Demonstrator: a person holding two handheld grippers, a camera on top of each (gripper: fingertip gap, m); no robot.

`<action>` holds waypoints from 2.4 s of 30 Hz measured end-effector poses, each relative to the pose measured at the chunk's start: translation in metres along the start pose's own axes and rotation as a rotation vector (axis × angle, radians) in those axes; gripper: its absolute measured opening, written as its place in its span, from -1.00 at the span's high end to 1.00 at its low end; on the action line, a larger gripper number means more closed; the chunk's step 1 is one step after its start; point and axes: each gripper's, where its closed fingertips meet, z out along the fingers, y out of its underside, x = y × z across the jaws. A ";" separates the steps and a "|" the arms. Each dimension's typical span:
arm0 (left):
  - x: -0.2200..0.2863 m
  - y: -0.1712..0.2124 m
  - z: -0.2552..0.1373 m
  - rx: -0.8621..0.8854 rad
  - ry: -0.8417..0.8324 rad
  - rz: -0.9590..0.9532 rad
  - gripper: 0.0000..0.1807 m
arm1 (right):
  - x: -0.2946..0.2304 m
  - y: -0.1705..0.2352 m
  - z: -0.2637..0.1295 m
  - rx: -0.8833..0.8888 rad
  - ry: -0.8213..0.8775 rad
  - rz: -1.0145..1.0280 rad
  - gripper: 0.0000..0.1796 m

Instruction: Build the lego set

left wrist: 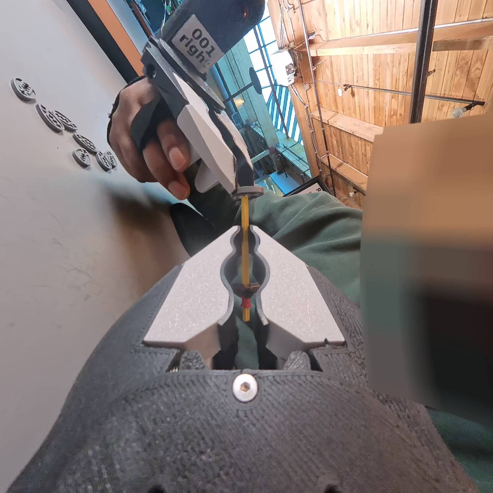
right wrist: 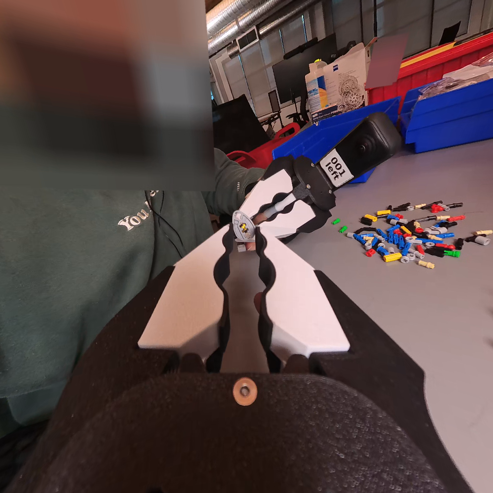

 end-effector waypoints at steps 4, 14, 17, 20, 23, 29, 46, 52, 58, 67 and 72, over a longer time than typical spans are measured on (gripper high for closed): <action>-0.001 0.002 0.001 -0.018 -0.004 0.006 0.98 | 0.000 0.004 0.000 -0.050 0.003 -0.014 0.85; -0.008 0.013 0.003 -0.076 -0.030 -0.003 0.98 | -0.002 0.017 0.002 -0.191 -0.003 -0.041 0.85; -0.013 0.020 0.005 -0.114 -0.041 0.001 0.98 | -0.004 0.026 0.002 -0.300 -0.013 -0.061 0.85; -0.014 0.026 0.007 -0.144 -0.036 0.005 0.99 | -0.007 0.031 0.003 -0.375 -0.032 -0.066 0.85; -0.017 0.034 0.010 -0.178 -0.042 0.008 0.99 | -0.011 0.039 0.003 -0.426 -0.057 -0.045 0.85; -0.022 0.048 0.014 -0.254 -0.055 0.020 1.00 | -0.019 0.053 0.005 -0.496 -0.108 -0.008 0.85; -0.031 0.078 0.021 -0.424 -0.103 0.066 1.00 | -0.035 0.080 0.010 -0.691 -0.216 0.021 0.85; -0.033 0.082 0.022 -0.450 -0.115 0.063 1.00 | -0.036 0.083 0.012 -0.736 -0.178 -0.041 0.85; -0.036 0.090 0.022 -0.495 -0.135 0.087 1.00 | -0.041 0.092 0.014 -0.804 -0.187 -0.048 0.85; -0.038 0.097 0.023 -0.538 -0.152 0.102 1.00 | -0.040 0.098 0.020 -0.883 -0.148 -0.110 0.85; -0.037 0.102 0.023 -0.564 -0.141 0.119 1.00 | -0.044 0.101 0.023 -0.902 -0.186 -0.073 0.85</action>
